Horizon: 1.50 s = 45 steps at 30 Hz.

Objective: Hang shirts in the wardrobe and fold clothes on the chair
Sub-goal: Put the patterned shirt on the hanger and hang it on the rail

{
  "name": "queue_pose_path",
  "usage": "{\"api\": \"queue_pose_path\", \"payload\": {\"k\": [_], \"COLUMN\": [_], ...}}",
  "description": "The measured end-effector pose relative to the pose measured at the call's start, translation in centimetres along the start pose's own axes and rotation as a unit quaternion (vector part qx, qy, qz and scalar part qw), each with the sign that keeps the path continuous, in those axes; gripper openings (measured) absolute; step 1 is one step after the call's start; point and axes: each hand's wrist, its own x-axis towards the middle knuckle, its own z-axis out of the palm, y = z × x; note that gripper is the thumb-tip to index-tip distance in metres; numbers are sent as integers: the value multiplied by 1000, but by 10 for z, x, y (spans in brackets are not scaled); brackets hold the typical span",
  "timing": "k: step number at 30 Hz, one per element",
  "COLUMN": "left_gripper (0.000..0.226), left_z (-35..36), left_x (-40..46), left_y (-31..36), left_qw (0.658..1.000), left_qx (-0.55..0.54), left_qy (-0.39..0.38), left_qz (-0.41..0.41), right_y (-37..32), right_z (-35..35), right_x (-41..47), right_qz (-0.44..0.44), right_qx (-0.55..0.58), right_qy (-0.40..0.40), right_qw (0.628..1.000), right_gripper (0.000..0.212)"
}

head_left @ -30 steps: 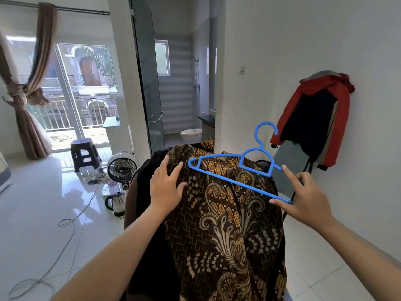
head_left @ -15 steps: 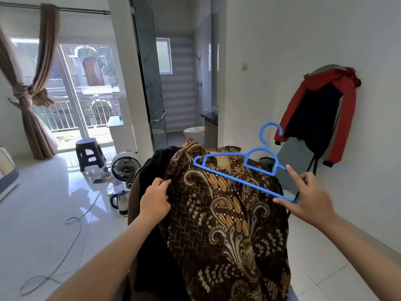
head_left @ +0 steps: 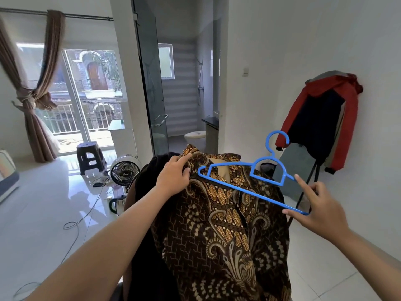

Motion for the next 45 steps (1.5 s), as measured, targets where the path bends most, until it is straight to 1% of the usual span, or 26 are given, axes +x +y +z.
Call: {"api": "queue_pose_path", "payload": {"k": [2,4,8,12,14,15,17,20,21,23,25,27,31,32,34,36,39,42,43,45], "left_gripper": [52,53,53,53,53,53,55,57,55,48,38,30,13,15,28,39,47,49,49,49], "left_z": [1,2,0,1,4,6,10,13,13,13,14,14,6,3,-3,-11,-27,-40,-44,-49], "left_x": [16,29,48,65,67,66,62,54,52,46,41,35,23,20,16,12,5,-2,-4,-9], "left_y": [6,12,21,19,18,17,13,12,13,17,18,15,7,5,-2,-9,-14,-14,-13,-9], "left_qw": [998,992,981,966,964,966,976,990,988,973,960,962,979,982,988,995,998,992,991,993], "left_qx": [38,93,158,185,181,176,154,75,35,-44,-101,-134,-137,-135,-119,-72,17,97,106,88], "left_qy": [-43,-65,-95,-160,-172,-166,-127,-6,39,112,146,136,99,86,51,8,-54,-80,-83,-74], "left_qz": [-35,-61,-69,-81,-87,-87,-90,-119,-143,-196,-215,-197,-113,-98,-85,-70,-33,2,9,22], "right_y": [8,18,35,42,44,45,46,45,44,40,35,29,14,10,1,-6,-17,-27,-31,-38], "right_z": [-3,-6,-9,-9,-9,-8,-6,-1,-1,1,1,1,1,2,4,7,9,8,8,6], "right_x": [-4,-7,-13,-13,-12,-12,-11,-8,-7,-6,-5,-4,0,1,4,8,15,23,26,30], "right_qz": [5,6,25,39,42,43,43,41,41,39,31,22,7,3,-9,-21,-46,-70,-80,-101], "right_qx": [6,8,22,32,28,27,26,28,29,29,27,28,33,35,40,39,21,-3,-10,-27], "right_qy": [0,3,7,0,-2,-3,-2,-1,1,8,18,28,40,41,43,46,52,65,71,83], "right_qw": [1000,1000,999,999,999,999,999,999,999,999,999,999,999,999,998,998,997,995,994,991], "right_gripper": [100,99,99,100,99,99,99,100,100,99,99,99,99,99,99,99,99,97,97,96]}}
